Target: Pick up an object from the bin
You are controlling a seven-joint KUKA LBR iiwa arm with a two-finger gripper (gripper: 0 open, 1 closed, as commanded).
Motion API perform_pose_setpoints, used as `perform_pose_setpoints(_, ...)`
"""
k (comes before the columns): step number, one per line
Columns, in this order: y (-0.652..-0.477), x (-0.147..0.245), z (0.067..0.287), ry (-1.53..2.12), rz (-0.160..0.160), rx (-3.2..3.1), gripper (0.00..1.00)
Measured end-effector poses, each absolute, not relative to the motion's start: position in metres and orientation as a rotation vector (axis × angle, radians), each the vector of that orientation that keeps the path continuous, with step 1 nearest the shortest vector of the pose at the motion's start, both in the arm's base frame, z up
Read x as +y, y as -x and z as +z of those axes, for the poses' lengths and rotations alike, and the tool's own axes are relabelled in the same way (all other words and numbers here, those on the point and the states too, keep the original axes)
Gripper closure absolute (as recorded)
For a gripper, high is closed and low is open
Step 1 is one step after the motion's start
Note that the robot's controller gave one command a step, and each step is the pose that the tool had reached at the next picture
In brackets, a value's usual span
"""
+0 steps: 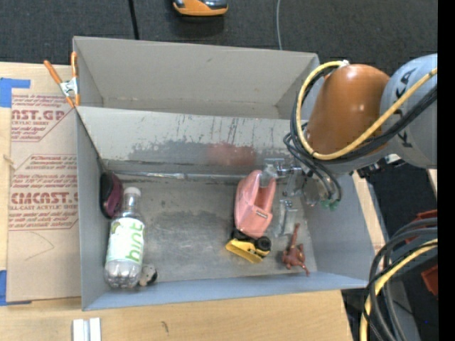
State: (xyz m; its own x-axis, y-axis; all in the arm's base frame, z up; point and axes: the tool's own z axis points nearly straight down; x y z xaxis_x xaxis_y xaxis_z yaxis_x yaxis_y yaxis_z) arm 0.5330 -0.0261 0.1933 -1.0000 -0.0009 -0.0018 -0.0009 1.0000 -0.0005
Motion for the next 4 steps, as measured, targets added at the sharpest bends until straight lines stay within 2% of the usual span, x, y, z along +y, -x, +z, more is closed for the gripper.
perform_pose_setpoints(1,-0.533,-0.026,0.193,0.001,-0.001,3.14,0.0)
perform_pose_setpoints(2,-0.525,-0.033,0.147,0.063,-0.001,3.132,0.0)
perform_pose_setpoints(3,-0.511,-0.031,0.107,-0.053,-0.001,3.116,0.0)
perform_pose_setpoints(4,-0.511,-0.027,0.093,-0.255,0.005,3.093,0.0)
